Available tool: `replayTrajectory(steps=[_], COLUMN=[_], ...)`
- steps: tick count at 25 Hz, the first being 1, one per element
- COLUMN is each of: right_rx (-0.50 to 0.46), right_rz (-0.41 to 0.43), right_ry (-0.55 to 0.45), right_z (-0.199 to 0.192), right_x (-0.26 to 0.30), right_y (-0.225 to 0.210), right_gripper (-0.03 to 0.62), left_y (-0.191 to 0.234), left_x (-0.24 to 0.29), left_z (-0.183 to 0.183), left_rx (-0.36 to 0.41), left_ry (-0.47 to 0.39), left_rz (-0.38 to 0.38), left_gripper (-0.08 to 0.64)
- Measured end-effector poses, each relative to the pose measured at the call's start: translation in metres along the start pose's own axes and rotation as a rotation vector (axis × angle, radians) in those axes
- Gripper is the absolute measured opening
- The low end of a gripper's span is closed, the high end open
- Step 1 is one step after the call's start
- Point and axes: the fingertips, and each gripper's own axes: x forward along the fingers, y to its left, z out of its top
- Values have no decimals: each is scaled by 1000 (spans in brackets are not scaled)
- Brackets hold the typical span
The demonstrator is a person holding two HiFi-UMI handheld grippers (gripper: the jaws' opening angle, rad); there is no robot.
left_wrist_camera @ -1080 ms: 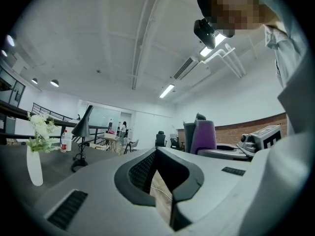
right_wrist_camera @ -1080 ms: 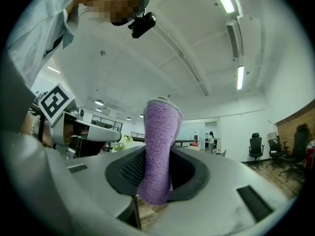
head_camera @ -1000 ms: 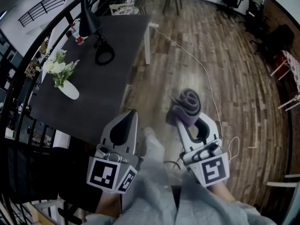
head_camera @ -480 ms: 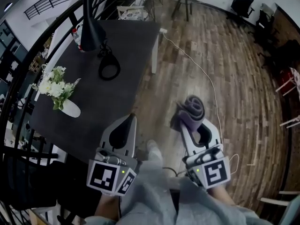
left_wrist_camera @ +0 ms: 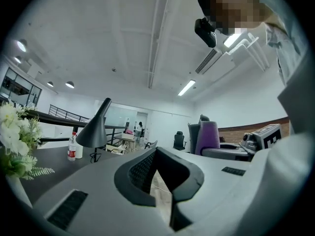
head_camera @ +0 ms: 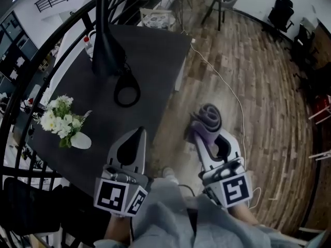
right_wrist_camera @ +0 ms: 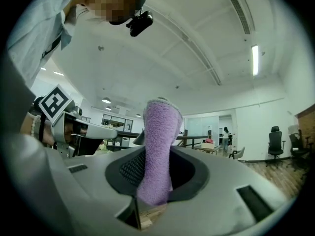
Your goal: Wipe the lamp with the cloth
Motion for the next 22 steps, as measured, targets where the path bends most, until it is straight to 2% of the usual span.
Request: replayTrajectory(steps=[10, 14, 22], right_rx=[-18, -24, -61], right_rz=[88, 109, 188], right_ry=[21, 31, 8], right_z=[-10, -10, -3], right_x=[92, 107, 145], right_y=[-9, -6, -13], right_gripper=[110, 110, 110], left_y=[70, 84, 112], left_x=[41, 40, 29], left_z=[-4, -3, 9], left_rx=[-35, -27, -28], left_ry=[7, 2, -44], left_rz=[86, 124, 254], left_gripper=[5, 5, 5])
